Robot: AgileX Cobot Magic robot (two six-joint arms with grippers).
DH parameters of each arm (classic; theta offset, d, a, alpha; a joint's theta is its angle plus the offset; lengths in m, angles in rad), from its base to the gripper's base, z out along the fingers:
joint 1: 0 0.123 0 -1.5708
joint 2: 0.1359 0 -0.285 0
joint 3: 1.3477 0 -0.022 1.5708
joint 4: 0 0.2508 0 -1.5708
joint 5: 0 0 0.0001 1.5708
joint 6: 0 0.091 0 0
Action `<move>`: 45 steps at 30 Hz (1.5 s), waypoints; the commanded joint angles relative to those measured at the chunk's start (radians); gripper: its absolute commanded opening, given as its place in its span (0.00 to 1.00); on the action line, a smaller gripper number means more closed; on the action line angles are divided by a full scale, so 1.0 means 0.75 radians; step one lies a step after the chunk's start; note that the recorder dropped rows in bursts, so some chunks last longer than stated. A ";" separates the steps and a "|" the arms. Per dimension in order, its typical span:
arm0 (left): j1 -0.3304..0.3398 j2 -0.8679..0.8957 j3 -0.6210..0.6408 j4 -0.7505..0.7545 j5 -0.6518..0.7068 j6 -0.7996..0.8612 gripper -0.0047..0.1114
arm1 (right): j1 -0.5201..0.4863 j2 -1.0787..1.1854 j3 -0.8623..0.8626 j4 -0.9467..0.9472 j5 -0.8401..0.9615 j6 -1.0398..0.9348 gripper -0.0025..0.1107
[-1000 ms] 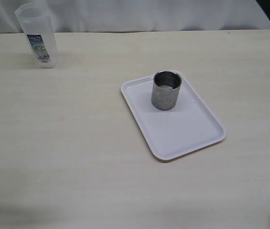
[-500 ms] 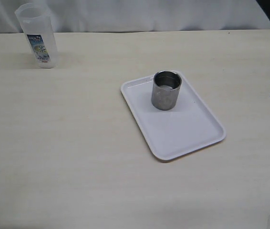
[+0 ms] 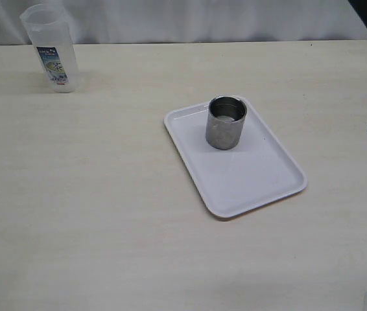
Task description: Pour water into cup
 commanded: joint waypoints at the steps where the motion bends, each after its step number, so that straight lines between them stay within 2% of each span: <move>1: 0.029 -0.135 0.067 0.000 -0.049 0.015 0.79 | -0.007 -0.006 0.007 -0.002 0.004 0.007 0.06; 9: 0.033 -0.154 0.115 0.000 -0.077 0.076 0.79 | -0.007 -0.006 0.007 -0.002 0.004 0.007 0.06; 13: 0.033 -0.183 0.115 0.000 0.014 0.118 0.79 | -0.007 -0.006 0.007 -0.002 0.004 0.007 0.06; 20: 0.033 -0.183 0.115 0.009 0.069 0.217 0.79 | -0.007 -0.006 0.007 0.003 0.004 0.007 0.06; 29: 0.033 -0.183 0.115 0.001 0.270 0.238 0.79 | -0.007 -0.006 0.007 0.003 0.004 0.007 0.06; 33: 0.033 -0.183 0.115 0.001 0.474 0.238 0.79 | -0.007 -0.006 0.007 0.003 0.004 0.007 0.06; 45: 0.033 -0.183 0.115 -0.002 0.473 0.238 0.79 | -0.007 -0.006 0.007 0.003 0.004 0.007 0.06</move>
